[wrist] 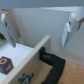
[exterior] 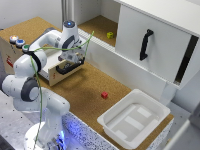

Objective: Grasp the drawer handle, then open it

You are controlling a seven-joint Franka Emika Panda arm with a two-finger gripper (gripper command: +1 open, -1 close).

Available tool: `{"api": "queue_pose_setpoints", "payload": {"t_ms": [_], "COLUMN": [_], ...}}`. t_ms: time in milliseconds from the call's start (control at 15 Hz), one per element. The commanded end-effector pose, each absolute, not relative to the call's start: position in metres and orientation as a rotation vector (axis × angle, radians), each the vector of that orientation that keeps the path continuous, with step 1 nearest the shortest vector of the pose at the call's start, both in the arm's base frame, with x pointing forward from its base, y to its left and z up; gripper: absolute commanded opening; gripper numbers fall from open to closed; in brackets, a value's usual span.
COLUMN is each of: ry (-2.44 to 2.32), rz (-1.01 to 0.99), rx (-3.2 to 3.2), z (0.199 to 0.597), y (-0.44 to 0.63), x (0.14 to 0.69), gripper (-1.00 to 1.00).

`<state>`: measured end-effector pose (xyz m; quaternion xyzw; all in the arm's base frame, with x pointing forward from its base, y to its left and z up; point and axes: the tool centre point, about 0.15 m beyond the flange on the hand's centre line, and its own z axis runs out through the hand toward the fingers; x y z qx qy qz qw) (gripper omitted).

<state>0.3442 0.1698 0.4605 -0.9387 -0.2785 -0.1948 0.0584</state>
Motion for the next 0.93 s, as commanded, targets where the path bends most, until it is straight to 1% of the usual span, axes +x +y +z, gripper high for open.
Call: {"api": "queue_pose_setpoints", "payload": {"t_ms": [0,200,400,600,867], "ry": [-1.206,-1.489,-1.749,-1.943,-2.196], "rz": [-0.307,-0.198,-0.038,0.061,0.001], "rx": [-2.82,-2.759,-2.712,-2.62,-2.503], "z": [0.491,0.486,0.455,0.419,0.381], "y": [0.252,0.309,0.345,0.354,0.339], "x": [0.381,0.378,0.366,0.351,0.341], "gripper": [1.0,1.0,1.0,1.0,1.0]}}
